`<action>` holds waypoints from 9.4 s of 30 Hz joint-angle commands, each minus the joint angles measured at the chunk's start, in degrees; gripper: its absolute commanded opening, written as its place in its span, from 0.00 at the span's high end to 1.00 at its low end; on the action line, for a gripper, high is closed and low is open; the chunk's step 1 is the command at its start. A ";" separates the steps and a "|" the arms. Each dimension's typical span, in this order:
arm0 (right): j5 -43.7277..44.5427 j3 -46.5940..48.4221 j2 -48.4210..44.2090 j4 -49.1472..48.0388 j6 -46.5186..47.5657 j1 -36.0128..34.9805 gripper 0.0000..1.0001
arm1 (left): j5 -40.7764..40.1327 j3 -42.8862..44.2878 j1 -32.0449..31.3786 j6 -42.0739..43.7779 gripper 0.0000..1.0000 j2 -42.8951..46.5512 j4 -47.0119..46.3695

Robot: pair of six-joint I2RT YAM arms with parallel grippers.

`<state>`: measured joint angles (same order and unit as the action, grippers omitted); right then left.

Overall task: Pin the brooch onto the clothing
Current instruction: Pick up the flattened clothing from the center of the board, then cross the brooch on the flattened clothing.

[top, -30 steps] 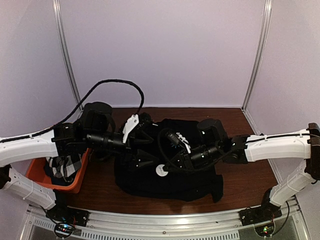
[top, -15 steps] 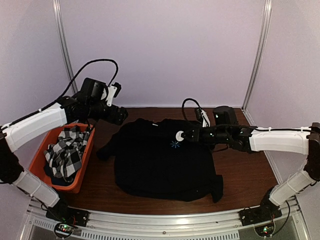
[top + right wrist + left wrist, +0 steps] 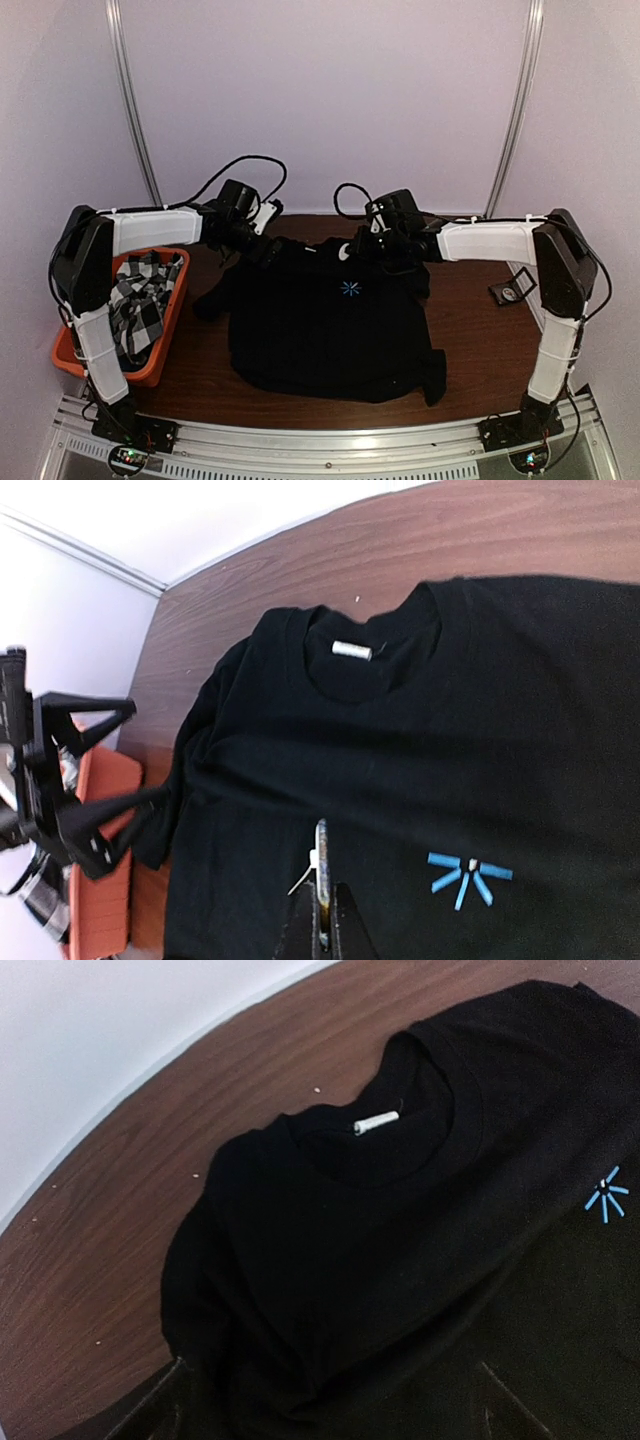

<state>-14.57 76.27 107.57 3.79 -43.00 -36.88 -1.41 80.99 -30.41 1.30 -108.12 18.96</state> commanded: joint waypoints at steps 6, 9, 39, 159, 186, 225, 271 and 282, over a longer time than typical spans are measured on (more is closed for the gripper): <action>6.93 21.19 16.44 8.90 3.11 -1.02 1.00 | 5.69 -2.50 0.34 3.62 0.03 -3.49 -10.87; 10.07 29.72 21.81 14.96 4.10 -2.13 1.00 | 5.44 -2.54 0.36 6.09 0.04 -4.35 -10.53; 14.94 21.12 14.80 11.22 -2.98 -6.09 1.00 | 30.95 11.69 8.27 15.41 0.29 -18.40 1.55; -1.13 22.46 23.64 6.29 -14.18 -6.84 1.00 | 17.78 -13.93 -6.06 -3.15 1.00 -4.21 -25.93; -7.79 19.65 22.67 7.79 -5.91 -8.45 1.00 | 16.90 -13.80 -6.06 -2.26 1.00 -4.51 -24.90; -14.48 20.65 24.37 9.45 -1.35 -5.41 1.00 | 9.95 -28.23 -6.23 -6.72 0.18 3.92 -34.38; -18.00 24.42 27.08 13.05 0.06 -4.67 1.00 | 12.86 -19.41 -7.64 10.14 1.00 -3.31 -28.15; -21.62 25.05 27.87 14.62 3.83 -4.97 1.00 | 13.58 -20.26 -7.64 10.11 1.00 -1.96 -28.89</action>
<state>-34.06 100.16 133.91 16.49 -41.54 -41.45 9.61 61.28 -37.67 11.81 -111.92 -7.18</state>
